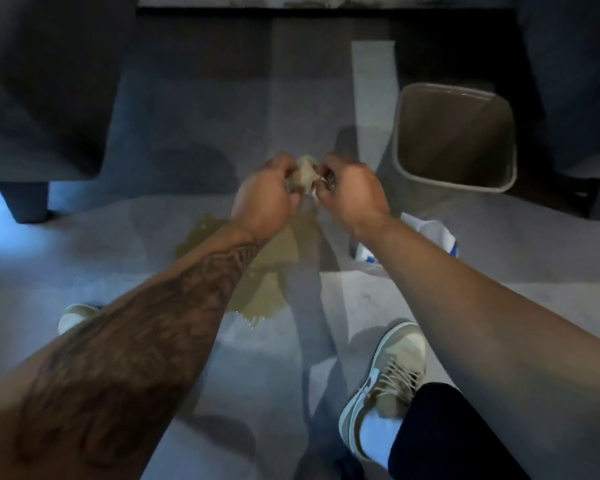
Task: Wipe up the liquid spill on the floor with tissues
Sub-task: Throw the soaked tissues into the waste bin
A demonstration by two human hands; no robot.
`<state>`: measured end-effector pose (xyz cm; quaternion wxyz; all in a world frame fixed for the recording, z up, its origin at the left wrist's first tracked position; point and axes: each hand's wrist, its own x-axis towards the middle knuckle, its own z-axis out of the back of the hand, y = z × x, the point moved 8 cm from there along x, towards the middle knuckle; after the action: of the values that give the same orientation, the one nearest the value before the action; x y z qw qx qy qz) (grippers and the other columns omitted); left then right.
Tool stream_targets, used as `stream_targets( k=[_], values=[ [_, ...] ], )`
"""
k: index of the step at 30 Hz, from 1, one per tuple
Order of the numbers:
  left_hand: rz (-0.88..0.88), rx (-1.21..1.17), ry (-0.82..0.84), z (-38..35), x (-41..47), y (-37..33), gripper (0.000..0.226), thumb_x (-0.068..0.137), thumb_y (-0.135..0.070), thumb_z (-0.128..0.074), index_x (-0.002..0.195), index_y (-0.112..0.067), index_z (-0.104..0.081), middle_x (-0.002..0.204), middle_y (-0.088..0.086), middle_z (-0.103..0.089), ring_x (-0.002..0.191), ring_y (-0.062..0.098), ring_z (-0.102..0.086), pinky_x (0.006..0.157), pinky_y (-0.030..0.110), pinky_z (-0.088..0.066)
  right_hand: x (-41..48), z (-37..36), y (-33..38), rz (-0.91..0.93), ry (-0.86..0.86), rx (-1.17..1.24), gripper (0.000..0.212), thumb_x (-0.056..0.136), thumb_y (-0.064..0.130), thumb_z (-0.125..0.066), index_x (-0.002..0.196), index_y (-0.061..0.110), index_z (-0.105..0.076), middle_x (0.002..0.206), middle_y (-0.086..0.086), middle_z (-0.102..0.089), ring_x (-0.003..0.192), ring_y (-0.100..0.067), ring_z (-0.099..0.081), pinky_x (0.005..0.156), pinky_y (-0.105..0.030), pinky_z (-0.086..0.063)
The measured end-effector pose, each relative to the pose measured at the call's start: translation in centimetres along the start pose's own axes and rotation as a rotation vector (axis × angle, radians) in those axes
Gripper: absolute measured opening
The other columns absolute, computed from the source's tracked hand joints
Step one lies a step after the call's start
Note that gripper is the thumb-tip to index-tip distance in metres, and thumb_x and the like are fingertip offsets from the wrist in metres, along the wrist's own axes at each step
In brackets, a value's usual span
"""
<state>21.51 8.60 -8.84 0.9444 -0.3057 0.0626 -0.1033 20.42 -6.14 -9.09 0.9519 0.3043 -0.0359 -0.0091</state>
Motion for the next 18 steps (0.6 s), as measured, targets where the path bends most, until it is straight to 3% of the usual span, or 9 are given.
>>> stream_targets(
  k=[3,6,8,12,16,18],
  values=[
    [-0.084,-0.087,-0.062,-0.2,3.4,-6.1,0.024,0.083,-0.018,-0.071,0.105,-0.013,-0.063,0.093,0.003,-0.065,0.082,0.025,-0.06,0.065,0.025,-0.032,1.4,6.3,-2.4,-0.018,-0.135,0.038,0.016,0.08,0.021,-0.064,0.095,0.017,-0.064,0.094,-0.007,-0.067,0.084,-0.029,-0.063,0.074,-0.04,-0.052],
    [-0.197,-0.112,-0.063,-1.7,6.0,-12.2,0.022,0.081,-0.019,-0.071,0.101,-0.015,-0.064,0.09,0.001,-0.066,0.075,0.023,-0.058,0.065,0.032,-0.042,1.4,11.4,-6.3,-0.114,-0.225,0.09,0.017,0.083,0.019,-0.066,0.099,0.018,-0.063,0.096,-0.005,-0.067,0.086,-0.023,-0.063,0.078,-0.037,-0.053],
    [-0.259,-0.068,-0.026,-3.3,7.1,-15.3,0.024,0.082,-0.024,-0.068,0.105,-0.018,-0.063,0.097,0.002,-0.07,0.085,0.027,-0.064,0.072,0.037,-0.051,1.1,13.7,-8.7,-0.16,-0.261,0.065,0.019,0.084,0.019,-0.066,0.103,0.018,-0.064,0.1,-0.004,-0.067,0.088,-0.021,-0.063,0.08,-0.035,-0.052],
    [-0.246,0.064,0.09,-6.8,8.6,-18.3,0.029,0.085,-0.031,-0.065,0.114,-0.03,-0.06,0.112,0.003,-0.068,0.102,0.028,-0.063,0.084,0.041,-0.054,0.4,15.4,-12.7,-0.28,-0.287,0.036,0.013,0.086,0.019,-0.066,0.098,0.019,-0.063,0.1,-0.001,-0.065,0.085,-0.017,-0.06,0.072,-0.026,-0.044],
    [-0.204,0.255,0.304,-9.7,8.1,-17.3,0.053,0.093,-0.031,-0.062,0.143,-0.033,-0.046,0.148,0.003,-0.045,0.13,0.033,-0.042,0.106,0.046,-0.04,-0.5,14.4,-14.1,-0.319,-0.249,0.019,0.02,0.086,0.018,-0.064,0.106,0.019,-0.066,0.11,-0.006,-0.065,0.094,-0.024,-0.063,0.078,-0.029,-0.049],
    [-0.188,0.231,0.276,-9.2,7.3,-16.3,0.056,0.094,-0.031,-0.062,0.146,-0.027,-0.042,0.154,0.002,-0.035,0.137,0.032,-0.034,0.11,0.047,-0.035,-1.7,13.8,-13.5,-0.282,-0.248,0.012,0.022,0.085,0.019,-0.063,0.107,0.017,-0.066,0.111,-0.005,-0.061,0.095,-0.024,-0.062,0.084,-0.036,-0.052]
  ],
)
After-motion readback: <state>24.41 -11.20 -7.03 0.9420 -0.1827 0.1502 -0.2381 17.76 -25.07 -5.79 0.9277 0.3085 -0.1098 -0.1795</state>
